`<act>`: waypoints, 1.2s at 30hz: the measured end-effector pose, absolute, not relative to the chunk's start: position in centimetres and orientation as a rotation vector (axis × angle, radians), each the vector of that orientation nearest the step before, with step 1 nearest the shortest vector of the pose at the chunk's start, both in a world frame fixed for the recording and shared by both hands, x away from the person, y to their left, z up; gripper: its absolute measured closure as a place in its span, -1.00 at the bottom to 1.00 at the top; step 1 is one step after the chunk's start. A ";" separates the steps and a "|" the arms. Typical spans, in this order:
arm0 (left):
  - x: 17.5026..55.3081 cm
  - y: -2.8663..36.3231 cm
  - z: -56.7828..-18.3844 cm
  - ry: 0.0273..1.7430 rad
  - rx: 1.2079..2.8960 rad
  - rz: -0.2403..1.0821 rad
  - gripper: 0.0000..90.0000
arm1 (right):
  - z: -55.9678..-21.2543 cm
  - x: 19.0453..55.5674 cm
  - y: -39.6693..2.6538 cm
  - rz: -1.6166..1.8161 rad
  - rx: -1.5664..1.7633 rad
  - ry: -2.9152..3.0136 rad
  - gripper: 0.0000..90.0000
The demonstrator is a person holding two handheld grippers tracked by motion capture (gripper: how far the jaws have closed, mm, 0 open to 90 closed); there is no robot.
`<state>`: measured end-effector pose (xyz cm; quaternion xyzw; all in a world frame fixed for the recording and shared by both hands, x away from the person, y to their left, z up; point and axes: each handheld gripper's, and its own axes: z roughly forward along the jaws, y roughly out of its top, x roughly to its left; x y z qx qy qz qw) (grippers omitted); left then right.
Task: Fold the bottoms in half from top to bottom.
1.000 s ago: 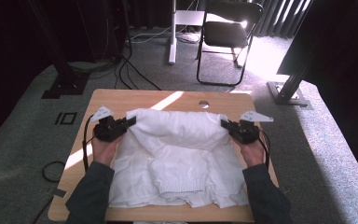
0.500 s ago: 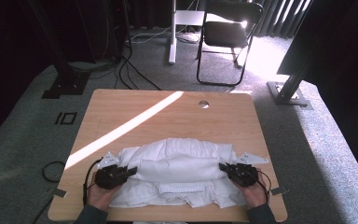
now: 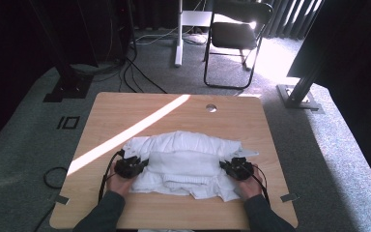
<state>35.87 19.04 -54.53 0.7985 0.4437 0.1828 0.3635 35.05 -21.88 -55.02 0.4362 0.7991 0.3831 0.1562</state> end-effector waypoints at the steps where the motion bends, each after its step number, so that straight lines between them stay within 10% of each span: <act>1: 36.5 18.9 -54.5 1.150 2.052 0.482 0.71 | -55.0 35.7 -21.7 1.090 1.255 2.279 0.87; 7: 40.5 18.3 -53.9 1.253 2.035 0.501 0.63 | -54.8 39.1 -21.0 1.049 1.309 2.233 0.83; 14: 40.0 19.7 -48.7 1.233 1.871 0.515 0.12 | -50.1 39.1 -22.2 1.196 1.332 2.073 -0.10; 28: 42.1 14.2 -47.7 1.192 2.019 0.460 0.29 | -49.4 42.7 -17.0 1.029 1.353 2.199 0.00; 36: 37.3 15.8 -50.0 1.161 2.048 0.376 0.33 | -50.2 37.6 -16.3 0.974 1.244 2.268 0.00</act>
